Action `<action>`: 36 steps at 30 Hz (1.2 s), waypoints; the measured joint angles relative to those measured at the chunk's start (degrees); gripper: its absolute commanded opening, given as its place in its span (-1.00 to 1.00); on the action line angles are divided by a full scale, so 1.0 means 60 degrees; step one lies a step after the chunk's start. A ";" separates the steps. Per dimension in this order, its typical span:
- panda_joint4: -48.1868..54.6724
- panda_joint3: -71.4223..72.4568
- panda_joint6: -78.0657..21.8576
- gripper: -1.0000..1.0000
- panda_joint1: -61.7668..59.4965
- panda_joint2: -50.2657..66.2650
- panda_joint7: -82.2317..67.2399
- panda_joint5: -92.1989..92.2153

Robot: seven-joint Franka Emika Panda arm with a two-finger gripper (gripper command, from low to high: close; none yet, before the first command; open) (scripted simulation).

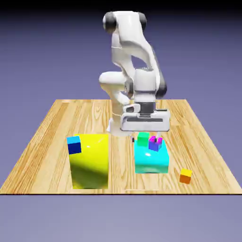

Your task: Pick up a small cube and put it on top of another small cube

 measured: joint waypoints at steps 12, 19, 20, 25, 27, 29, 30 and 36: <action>0.2717 0.2562 -0.2675 0.00 -0.1058 0.4153 0.3245 -0.0848; 0.4302 0.4057 -0.4236 0.00 -0.1661 0.6576 0.5139 -0.1342; 0.4528 0.4270 -0.4459 0.00 -0.1747 0.6922 0.5409 -0.1413; 0.4841 0.4127 -0.3900 0.00 -0.1395 0.8550 0.6260 -0.2086; 0.4813 0.4046 -0.3765 -1.00 -0.1326 0.8651 0.6286 -0.2149; 0.4898 0.4293 -0.4172 -1.00 -0.1538 0.8344 0.6200 -0.1946; 0.4984 0.4542 -0.4585 -1.00 -0.1750 0.8037 0.6119 -0.1749; 0.5113 0.3648 -0.5457 -1.00 -0.1633 0.6246 0.6109 -0.0646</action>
